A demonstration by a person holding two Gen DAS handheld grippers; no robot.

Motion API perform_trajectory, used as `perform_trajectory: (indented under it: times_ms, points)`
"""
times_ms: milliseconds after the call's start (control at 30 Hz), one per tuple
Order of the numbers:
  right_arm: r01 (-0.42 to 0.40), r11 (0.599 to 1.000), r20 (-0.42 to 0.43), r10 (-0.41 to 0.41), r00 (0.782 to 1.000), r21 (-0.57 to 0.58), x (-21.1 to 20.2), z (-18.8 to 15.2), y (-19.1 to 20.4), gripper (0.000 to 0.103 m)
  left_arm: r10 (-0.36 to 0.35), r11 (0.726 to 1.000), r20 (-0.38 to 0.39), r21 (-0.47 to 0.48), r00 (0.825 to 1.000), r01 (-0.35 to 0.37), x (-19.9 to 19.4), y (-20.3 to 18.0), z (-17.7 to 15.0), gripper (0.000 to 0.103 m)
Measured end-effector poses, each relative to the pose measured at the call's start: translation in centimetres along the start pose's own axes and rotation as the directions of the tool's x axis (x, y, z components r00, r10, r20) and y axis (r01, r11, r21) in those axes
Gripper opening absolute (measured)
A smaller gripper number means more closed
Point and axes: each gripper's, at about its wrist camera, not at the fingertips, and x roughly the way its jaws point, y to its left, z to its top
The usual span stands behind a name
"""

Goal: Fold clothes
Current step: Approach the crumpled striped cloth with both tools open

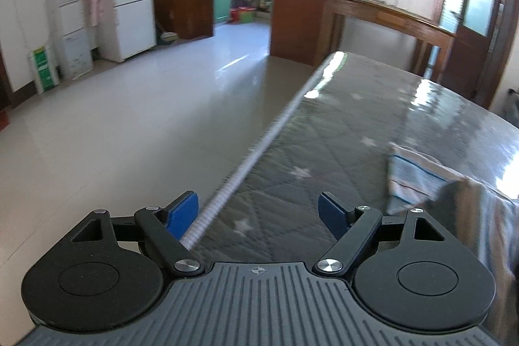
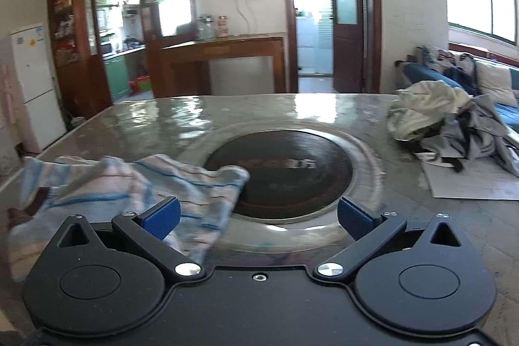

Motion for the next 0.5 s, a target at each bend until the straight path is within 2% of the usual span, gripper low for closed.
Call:
perform_trajectory:
  times_ms: [67, 200, 267, 500]
  points:
    - [-0.024, 1.0, -0.004, 0.024, 1.0, 0.001, -0.2, 0.0, 0.7, 0.103, -0.012, 1.0, 0.0, 0.013, 1.0, 0.012, -1.5, 0.0, -1.1, 0.082]
    - [-0.031, 0.999, -0.021, 0.031, 0.999, -0.007, -0.3, -0.1, 2.0, 0.103, -0.066, 0.997, 0.009, 0.033, 0.998, 0.066, -7.7, 0.4, -5.1, 0.082]
    - [-0.05, 0.999, -0.022, 0.049, 0.999, -0.011, -0.4, -0.2, 2.7, 0.103, -0.086, 0.995, 0.013, 0.05, 0.996, 0.085, -9.6, 0.0, -6.6, 0.082]
    - [-0.087, 0.996, -0.049, 0.086, 0.995, -0.019, -1.0, -0.2, 5.3, 0.103, -0.157, 0.978, -0.004, 0.137, 0.988, 0.156, -11.8, -4.1, -9.4, 0.082]
